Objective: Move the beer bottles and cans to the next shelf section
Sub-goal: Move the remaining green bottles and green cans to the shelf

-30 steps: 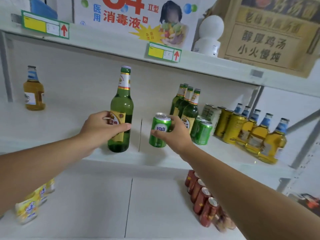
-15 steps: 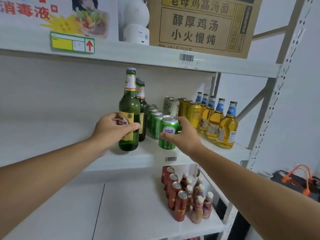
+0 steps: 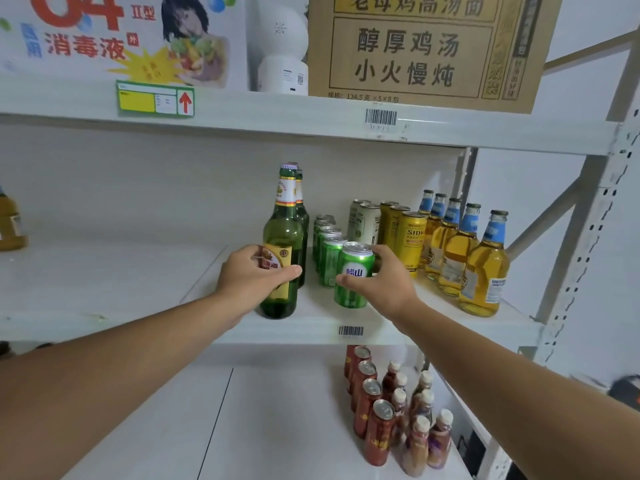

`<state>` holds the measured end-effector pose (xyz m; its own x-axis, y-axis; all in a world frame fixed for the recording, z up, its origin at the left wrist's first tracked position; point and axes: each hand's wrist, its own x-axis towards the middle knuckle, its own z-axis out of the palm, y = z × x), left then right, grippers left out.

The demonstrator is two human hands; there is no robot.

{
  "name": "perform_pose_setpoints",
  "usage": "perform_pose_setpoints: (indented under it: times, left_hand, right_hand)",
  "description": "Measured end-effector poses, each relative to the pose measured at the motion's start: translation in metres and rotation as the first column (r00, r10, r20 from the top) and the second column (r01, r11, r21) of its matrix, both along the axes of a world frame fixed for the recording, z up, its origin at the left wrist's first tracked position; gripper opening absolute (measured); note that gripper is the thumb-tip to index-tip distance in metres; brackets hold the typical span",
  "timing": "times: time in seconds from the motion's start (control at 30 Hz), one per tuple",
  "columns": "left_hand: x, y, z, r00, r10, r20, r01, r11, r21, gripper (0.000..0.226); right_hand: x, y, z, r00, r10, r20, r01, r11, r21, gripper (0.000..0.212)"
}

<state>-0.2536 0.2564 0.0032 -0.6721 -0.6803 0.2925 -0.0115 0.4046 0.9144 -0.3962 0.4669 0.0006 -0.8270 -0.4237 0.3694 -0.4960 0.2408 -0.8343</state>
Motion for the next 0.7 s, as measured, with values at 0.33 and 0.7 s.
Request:
perform_pose_setpoints:
  times: [0.33, 0.7]
  left_hand:
    - [-0.015, -0.005, -0.010, 1.000, 0.004, 0.026, -0.003, 0.999, -0.032, 0.045]
    - [-0.032, -0.005, -0.020, 0.994, 0.101, 0.042, -0.090, 0.973, -0.212, 0.050]
  right_hand:
    - [-0.013, -0.013, -0.019, 0.999, 0.016, 0.029, -0.016, 1.000, -0.022, 0.082]
    - [-0.021, -0.037, -0.034, 0.998, -0.049, -0.039, 0.049, 0.999, 0.012, 0.092]
